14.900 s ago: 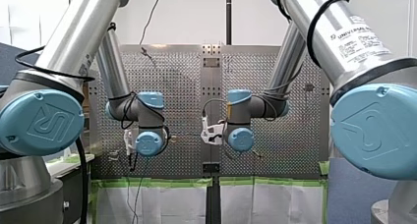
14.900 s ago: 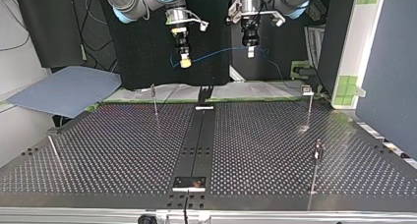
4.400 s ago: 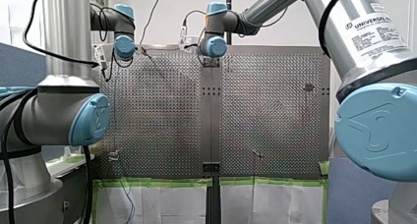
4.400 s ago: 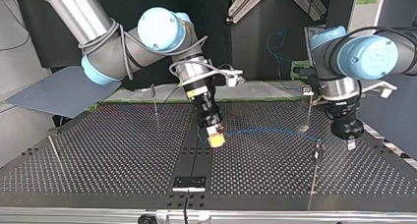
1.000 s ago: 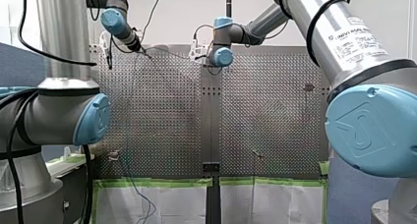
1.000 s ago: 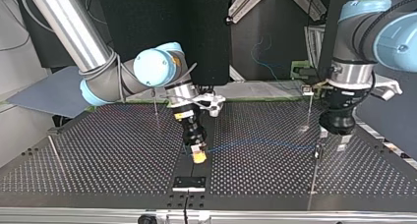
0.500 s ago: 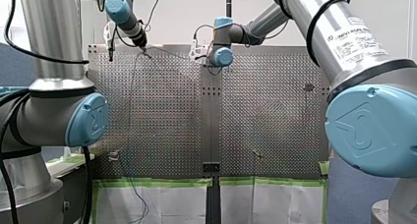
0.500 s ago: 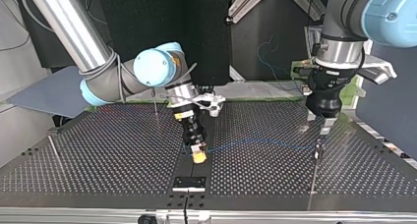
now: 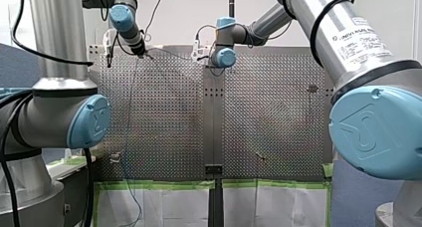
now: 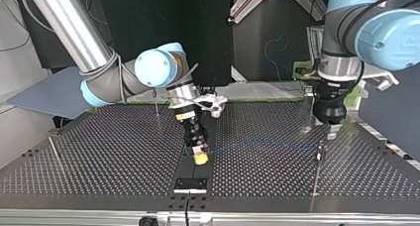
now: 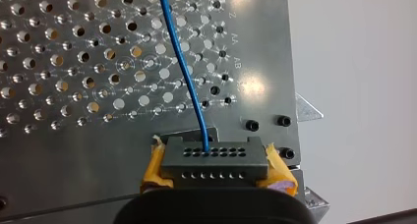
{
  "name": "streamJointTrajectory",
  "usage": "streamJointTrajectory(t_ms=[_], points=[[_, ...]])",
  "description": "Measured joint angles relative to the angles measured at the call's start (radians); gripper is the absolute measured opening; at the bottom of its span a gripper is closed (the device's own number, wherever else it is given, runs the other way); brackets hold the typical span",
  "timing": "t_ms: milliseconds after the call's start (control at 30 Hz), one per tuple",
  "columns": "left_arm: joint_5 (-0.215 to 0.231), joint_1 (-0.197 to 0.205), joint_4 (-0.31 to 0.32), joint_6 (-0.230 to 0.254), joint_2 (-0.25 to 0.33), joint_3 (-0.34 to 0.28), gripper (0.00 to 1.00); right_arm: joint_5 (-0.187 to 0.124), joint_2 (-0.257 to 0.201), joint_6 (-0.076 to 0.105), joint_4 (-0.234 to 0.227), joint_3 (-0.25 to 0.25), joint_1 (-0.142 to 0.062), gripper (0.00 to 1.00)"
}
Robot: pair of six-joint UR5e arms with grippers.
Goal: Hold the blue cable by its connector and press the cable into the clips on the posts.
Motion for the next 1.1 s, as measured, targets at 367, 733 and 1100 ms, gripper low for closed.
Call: streamJointTrajectory(t_ms=[367, 733, 1100], points=[[0.012, 0.017, 0.106, -0.006, -0.004, 0.000, 1.00, 0.000, 0.000, 0.000, 0.003, 0.000, 0.000, 0.00], [0.029, 0.016, 0.133, -0.009, -0.020, -0.002, 1.00, 0.000, 0.000, 0.000, 0.003, 0.001, -0.001, 0.00], [-0.006, 0.002, 0.095, 0.002, 0.002, -0.006, 1.00, 0.000, 0.000, 0.000, 0.006, 0.000, -0.001, 0.00]])
